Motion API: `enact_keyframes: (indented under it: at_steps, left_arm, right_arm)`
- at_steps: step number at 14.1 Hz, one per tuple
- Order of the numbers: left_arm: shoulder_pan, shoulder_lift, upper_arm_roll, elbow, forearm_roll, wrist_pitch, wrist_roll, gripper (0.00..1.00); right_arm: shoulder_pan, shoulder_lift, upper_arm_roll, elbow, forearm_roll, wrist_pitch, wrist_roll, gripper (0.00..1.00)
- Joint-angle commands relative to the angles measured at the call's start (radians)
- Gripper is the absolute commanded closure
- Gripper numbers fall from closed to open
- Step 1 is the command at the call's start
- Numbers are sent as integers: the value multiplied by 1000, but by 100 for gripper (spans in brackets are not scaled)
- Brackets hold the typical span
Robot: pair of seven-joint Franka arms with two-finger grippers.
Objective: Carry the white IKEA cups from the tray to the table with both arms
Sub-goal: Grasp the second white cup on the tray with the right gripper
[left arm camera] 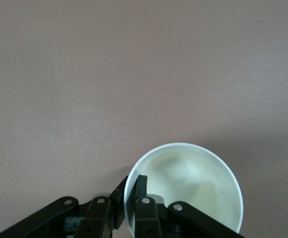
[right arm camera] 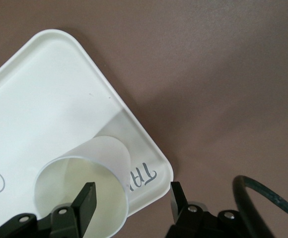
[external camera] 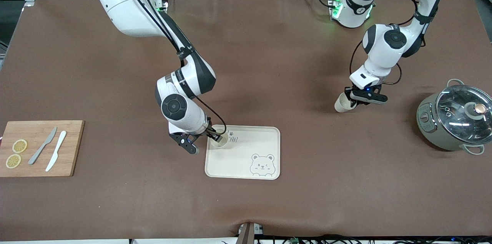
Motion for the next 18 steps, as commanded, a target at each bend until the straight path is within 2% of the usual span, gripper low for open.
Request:
enact_keyframes:
  at_steps: [1,2,3,5,6,8,9,11,12,18]
  left_arm:
    - [5,7,-2,-1,7,22,16,100]
    - [5,6,-2,1,7,20,16,99]
    - [4,4,-2,2,7,20,16,79]
    - [4,-2,-2,4,7,20,18,52]
    - [5,-7,-2,5,7,17,15,43]
    - [5,-14,-2,10,7,13,12,41]
    - [4,-17,-2,11,7,10,10,37]
    - [5,-28,-2,16,7,-6,9,37]
    - [4,-45,-4,24,7,-45,9,37]
    - [1,-200,-8,91,4,-349,-5,31]
  right_arm:
    - [4,34,1,43,-1,2,25,44]
    - [4,37,1,43,0,3,25,47]
    - [8,46,0,53,0,6,37,49]
    - [8,48,1,71,0,0,52,55]
    - [8,48,1,73,0,2,52,59]
    - [8,49,1,73,0,3,52,71]
    - [7,48,1,73,0,-6,52,78]
    - [7,52,1,73,2,0,52,89]
    - [2,52,1,71,3,-6,51,100]
    - [-4,48,4,73,9,-18,45,100]
